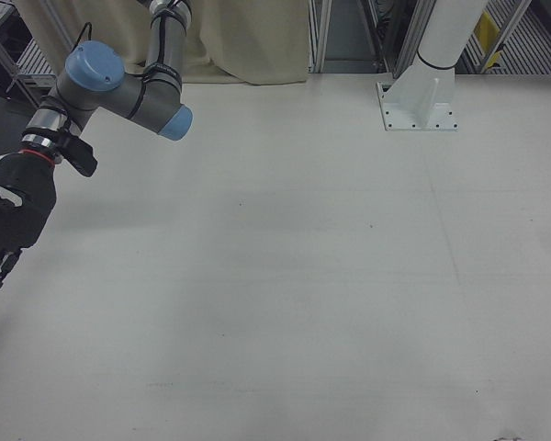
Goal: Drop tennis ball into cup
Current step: 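Move the left hand holding the tennis ball toward the white mug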
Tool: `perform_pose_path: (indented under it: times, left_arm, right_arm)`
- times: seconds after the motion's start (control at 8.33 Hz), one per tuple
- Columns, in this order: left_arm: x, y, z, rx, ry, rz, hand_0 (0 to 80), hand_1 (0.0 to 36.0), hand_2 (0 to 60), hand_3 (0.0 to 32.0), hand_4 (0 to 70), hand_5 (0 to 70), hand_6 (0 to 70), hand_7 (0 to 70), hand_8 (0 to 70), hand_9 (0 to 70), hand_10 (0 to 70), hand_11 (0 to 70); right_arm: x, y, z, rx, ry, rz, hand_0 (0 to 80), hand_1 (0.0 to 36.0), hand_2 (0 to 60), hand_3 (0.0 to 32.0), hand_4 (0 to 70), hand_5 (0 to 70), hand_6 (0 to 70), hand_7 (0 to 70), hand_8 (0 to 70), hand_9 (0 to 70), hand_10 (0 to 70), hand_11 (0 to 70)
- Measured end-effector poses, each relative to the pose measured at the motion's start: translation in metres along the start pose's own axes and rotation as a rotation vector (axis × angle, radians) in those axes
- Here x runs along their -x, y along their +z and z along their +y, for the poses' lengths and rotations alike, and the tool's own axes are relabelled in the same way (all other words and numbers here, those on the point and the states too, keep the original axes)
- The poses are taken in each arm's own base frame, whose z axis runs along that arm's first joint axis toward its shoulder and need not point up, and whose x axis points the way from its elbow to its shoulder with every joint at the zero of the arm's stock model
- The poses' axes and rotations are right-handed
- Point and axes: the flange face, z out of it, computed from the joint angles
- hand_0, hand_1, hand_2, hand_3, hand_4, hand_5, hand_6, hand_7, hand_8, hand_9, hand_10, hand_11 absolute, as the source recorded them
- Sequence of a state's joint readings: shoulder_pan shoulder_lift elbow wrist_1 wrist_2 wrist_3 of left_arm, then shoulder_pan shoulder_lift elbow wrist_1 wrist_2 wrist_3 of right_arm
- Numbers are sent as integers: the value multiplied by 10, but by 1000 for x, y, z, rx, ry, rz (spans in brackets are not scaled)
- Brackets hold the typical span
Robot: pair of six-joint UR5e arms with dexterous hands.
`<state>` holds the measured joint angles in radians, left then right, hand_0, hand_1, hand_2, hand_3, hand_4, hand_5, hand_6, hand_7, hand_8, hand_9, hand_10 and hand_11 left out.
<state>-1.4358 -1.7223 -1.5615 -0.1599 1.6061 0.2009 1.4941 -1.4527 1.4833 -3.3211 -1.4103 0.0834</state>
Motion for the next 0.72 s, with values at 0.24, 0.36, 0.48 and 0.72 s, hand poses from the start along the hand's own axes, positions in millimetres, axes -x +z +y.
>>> perform_pose_path:
  times: [0.24, 0.36, 0.48, 0.72]
  left_arm:
    - [-1, 0, 3, 6, 0, 1, 800, 360, 600, 202, 36, 300, 698, 536, 345, 296, 69, 145]
    - [-1, 3, 11, 23, 0, 2, 800, 360, 600, 196, 50, 291, 675, 563, 345, 308, 70, 145]
    - [9, 9, 27, 51, -5, -14, 800, 360, 600, 200, 40, 305, 700, 544, 354, 303, 68, 143]
    - [71, 27, 71, 126, -47, -116, 800, 360, 600, 218, 15, 295, 697, 532, 349, 301, 69, 143]
  right_arm:
    - [0, 0, 0, 0, 1, 0, 0, 0, 0, 0, 0, 0, 0, 0, 0, 0, 0, 0]
    - [0, 0, 0, 0, 1, 0, 0, 0, 0, 0, 0, 0, 0, 0, 0, 0, 0, 0]
    - [0, 0, 0, 0, 1, 0, 0, 0, 0, 0, 0, 0, 0, 0, 0, 0, 0, 0]
    - [0, 0, -1, -3, 1, -1, 0, 0, 0, 0, 0, 0, 0, 0, 0, 0, 0, 0]
